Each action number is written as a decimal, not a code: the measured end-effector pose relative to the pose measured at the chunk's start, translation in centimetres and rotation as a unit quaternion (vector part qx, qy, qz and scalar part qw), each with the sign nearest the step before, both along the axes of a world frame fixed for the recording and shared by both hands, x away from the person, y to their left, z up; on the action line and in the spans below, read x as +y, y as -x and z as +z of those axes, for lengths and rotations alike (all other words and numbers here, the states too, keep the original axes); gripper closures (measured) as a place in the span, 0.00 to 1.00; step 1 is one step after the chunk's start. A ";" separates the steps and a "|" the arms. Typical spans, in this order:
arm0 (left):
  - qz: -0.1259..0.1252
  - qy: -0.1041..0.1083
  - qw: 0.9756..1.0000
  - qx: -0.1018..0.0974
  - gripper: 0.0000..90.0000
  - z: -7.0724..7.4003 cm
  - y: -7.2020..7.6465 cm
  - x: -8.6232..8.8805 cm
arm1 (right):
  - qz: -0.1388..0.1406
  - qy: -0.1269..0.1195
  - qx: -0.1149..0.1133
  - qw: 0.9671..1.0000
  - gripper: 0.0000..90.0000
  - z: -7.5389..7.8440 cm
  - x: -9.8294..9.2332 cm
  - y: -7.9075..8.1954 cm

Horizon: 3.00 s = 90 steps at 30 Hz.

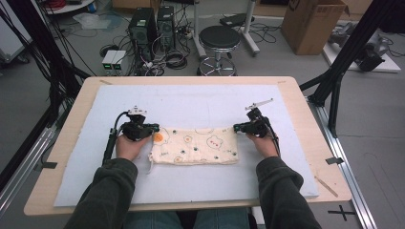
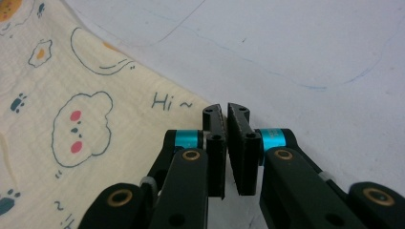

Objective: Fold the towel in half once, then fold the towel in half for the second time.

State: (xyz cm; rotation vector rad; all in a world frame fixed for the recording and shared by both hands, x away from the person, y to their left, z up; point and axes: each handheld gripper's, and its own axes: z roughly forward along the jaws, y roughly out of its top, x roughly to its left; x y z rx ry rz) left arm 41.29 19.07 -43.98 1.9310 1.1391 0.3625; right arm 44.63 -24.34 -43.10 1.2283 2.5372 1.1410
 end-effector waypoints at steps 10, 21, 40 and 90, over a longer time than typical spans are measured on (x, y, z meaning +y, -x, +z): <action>0.016 0.006 1.000 -0.004 0.78 1.0 0.4 1.1 | -0.001 -0.042 -0.003 0.999 0.75 0.6 -0.9 0.3; -0.018 0.036 0.999 -0.024 0.66 2.5 2.0 2.1 | 0.003 -0.072 -0.029 0.997 0.44 2.3 -0.8 2.0; -0.061 0.042 0.997 -0.030 0.44 3.9 3.9 2.2 | 0.032 -0.076 -0.042 0.996 0.21 4.0 0.6 4.6; -0.043 -0.002 0.998 0.038 0.73 -0.1 -0.6 0.4 | 0.012 0.008 0.026 1.000 0.74 -0.2 1.0 -1.3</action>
